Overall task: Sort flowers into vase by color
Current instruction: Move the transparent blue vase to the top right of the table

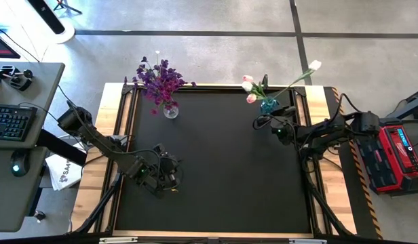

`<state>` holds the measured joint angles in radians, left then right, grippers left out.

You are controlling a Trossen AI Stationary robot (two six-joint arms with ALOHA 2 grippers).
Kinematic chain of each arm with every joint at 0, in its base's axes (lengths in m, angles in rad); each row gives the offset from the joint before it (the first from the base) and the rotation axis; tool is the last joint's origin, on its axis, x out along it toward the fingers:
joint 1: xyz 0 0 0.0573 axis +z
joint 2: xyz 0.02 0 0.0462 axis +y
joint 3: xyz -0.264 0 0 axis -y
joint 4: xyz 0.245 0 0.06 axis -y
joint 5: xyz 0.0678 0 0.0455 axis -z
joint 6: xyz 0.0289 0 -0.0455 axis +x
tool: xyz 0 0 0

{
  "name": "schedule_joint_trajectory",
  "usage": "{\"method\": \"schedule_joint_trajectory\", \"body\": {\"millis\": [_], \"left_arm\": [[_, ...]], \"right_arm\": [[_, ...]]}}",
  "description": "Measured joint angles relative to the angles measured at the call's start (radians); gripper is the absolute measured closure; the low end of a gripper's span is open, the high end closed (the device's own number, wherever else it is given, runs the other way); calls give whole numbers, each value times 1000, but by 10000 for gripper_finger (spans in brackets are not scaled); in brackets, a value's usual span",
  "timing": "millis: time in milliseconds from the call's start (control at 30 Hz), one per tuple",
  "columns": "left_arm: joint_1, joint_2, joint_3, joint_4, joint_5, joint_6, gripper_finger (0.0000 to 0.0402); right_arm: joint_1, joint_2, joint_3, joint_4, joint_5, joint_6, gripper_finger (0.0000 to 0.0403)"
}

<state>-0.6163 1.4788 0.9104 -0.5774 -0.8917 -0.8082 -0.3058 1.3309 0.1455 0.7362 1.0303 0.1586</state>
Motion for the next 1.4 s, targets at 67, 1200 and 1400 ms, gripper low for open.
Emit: {"method": "schedule_joint_trajectory", "body": {"millis": [67,1200,1400], "left_arm": [[0,0,0,0,0,0,402],[0,0,0,2,10,7,401],[0,0,0,3,10,7,401]], "right_arm": [[-1,-11,0,-10,9,0,85],[-81,-423,-2,-515,-199,204,84],[-154,-423,-1,-488,-315,200,84]]}}
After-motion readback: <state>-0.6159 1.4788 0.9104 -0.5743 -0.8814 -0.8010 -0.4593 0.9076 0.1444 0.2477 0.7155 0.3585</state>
